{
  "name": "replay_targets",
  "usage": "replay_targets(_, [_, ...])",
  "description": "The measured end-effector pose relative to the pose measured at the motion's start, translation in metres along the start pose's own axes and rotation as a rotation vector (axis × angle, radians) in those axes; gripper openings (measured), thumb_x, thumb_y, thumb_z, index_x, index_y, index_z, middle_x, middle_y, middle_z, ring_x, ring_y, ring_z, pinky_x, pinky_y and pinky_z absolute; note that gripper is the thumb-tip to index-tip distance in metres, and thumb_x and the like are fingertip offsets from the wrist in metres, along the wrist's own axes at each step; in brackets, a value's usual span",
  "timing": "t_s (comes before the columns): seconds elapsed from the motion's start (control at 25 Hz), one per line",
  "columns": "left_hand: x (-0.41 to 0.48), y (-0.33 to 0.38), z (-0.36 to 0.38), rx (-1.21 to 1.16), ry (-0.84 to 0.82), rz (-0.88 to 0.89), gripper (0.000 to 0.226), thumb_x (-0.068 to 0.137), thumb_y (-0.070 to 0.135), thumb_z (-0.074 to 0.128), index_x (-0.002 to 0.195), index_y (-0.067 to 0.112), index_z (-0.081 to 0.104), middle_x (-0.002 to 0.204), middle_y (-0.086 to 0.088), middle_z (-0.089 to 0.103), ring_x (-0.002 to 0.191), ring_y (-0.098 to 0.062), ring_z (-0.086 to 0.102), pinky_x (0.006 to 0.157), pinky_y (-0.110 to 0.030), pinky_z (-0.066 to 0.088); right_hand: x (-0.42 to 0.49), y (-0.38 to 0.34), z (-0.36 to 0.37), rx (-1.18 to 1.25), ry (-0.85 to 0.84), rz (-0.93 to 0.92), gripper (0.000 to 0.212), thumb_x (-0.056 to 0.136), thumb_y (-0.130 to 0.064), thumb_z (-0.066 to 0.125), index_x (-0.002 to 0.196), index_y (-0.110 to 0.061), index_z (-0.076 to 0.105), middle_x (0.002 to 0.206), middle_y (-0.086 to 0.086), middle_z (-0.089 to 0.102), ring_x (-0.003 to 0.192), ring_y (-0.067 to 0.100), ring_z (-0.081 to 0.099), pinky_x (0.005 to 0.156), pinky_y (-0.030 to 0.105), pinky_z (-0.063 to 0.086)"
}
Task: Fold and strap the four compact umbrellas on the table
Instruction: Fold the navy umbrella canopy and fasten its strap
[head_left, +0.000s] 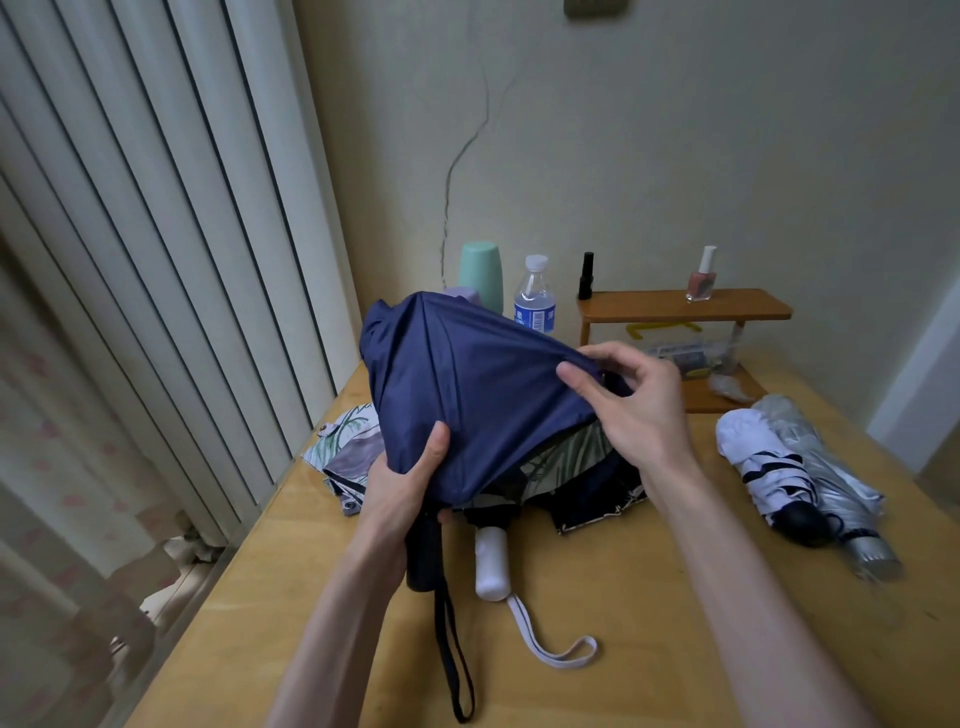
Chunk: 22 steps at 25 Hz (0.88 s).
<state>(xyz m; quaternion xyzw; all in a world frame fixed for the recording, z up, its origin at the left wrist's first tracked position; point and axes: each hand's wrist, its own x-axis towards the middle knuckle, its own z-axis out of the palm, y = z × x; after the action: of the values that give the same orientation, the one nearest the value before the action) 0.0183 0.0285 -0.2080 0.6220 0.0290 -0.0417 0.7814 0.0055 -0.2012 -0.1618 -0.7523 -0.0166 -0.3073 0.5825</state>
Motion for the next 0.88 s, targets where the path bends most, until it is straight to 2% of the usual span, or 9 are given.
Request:
replay_targets(0.08, [0.000,-0.001,-0.002,-0.012,-0.032,0.022,0.058,0.074,0.048,0.081,0.115,0.010,0.066,0.082,0.001,0.073,0.053,-0.014,0.061,0.046,-0.027,0.048,-0.005,-0.001,-0.004,0.044,-0.013,-0.015,0.023,0.086,-0.024,0.084,0.107,-0.018,0.078,0.099,-0.011,0.078,0.099,-0.003,0.071,0.087,0.015,0.054])
replay_targets(0.16, [0.001,-0.002,-0.004,-0.018,-0.055,0.057,0.056,0.076,0.042,0.082,0.121,0.013,0.067,0.094,0.004,0.079,0.073,-0.017,0.074,0.062,-0.031,0.058,-0.008,0.001,-0.015,0.130,-0.210,0.049,0.043,0.085,-0.026,0.083,0.126,-0.026,0.071,0.121,-0.015,0.075,0.118,-0.002,0.066,0.100,0.017,0.051])
replay_targets(0.24, [0.004,-0.002,-0.007,-0.004,-0.044,0.093,0.057,0.076,0.038,0.084,0.126,0.017,0.067,0.111,0.004,0.081,0.102,-0.017,0.077,0.088,-0.036,0.061,-0.008,0.002,-0.026,0.152,-0.464,0.077,0.070,0.084,-0.014,0.085,0.144,-0.036,0.057,0.142,-0.016,0.063,0.135,0.000,0.056,0.111,0.018,0.044])
replay_targets(0.32, [0.006,-0.002,-0.008,-0.002,-0.040,0.108,0.059,0.075,0.032,0.087,0.127,0.015,0.066,0.115,0.001,0.080,0.107,-0.019,0.077,0.090,-0.036,0.063,-0.007,0.009,-0.029,0.063,-0.539,0.024,0.076,0.085,0.002,0.083,0.146,-0.035,0.055,0.145,-0.013,0.061,0.139,0.005,0.054,0.115,0.024,0.043])
replay_targets(0.48, [0.009,-0.007,-0.007,-0.066,-0.043,0.046,0.070,0.071,0.017,0.093,0.132,0.009,0.059,0.127,-0.013,0.072,0.097,-0.034,0.079,0.066,-0.040,0.066,-0.007,0.016,-0.015,-0.042,-0.354,-0.020,0.058,0.083,0.019,0.072,0.122,-0.024,0.071,0.121,-0.011,0.074,0.117,0.007,0.069,0.097,0.023,0.056])
replay_targets(0.64, [0.013,-0.010,-0.007,-0.053,0.026,0.053,0.047,0.086,0.008,0.085,0.124,0.011,0.059,0.125,-0.012,0.070,0.093,-0.034,0.078,0.061,-0.038,0.065,-0.007,0.017,-0.006,-0.028,-0.113,-0.088,0.050,0.081,0.022,0.069,0.108,-0.020,0.074,0.108,-0.005,0.075,0.096,0.004,0.071,0.082,0.016,0.055])
replay_targets(0.72, [0.018,-0.010,-0.011,-0.038,0.064,0.094,0.042,0.087,0.009,0.084,0.122,0.014,0.061,0.123,-0.010,0.071,0.100,-0.033,0.077,0.073,-0.046,0.067,-0.008,0.016,-0.004,-0.194,0.105,-0.227,0.048,0.080,0.018,0.069,0.112,-0.017,0.073,0.102,0.001,0.071,0.086,0.008,0.065,0.076,0.015,0.052])
replay_targets(0.8, [0.020,-0.009,-0.012,0.003,0.072,0.116,0.046,0.086,0.013,0.087,0.124,0.015,0.062,0.122,-0.009,0.073,0.106,-0.032,0.075,0.091,-0.057,0.062,-0.016,0.015,0.001,-0.458,0.301,-0.421,0.043,0.082,0.009,0.069,0.121,-0.010,0.069,0.105,0.004,0.065,0.087,0.012,0.061,0.074,0.020,0.051])
replay_targets(0.88, [0.019,-0.008,-0.010,0.024,0.060,0.125,0.052,0.082,0.017,0.091,0.124,0.016,0.061,0.121,-0.007,0.073,0.108,-0.033,0.074,0.096,-0.061,0.059,-0.023,0.016,0.008,-0.412,0.370,-0.382,0.044,0.087,0.005,0.066,0.128,-0.010,0.065,0.108,0.000,0.066,0.092,0.011,0.064,0.078,0.021,0.054])
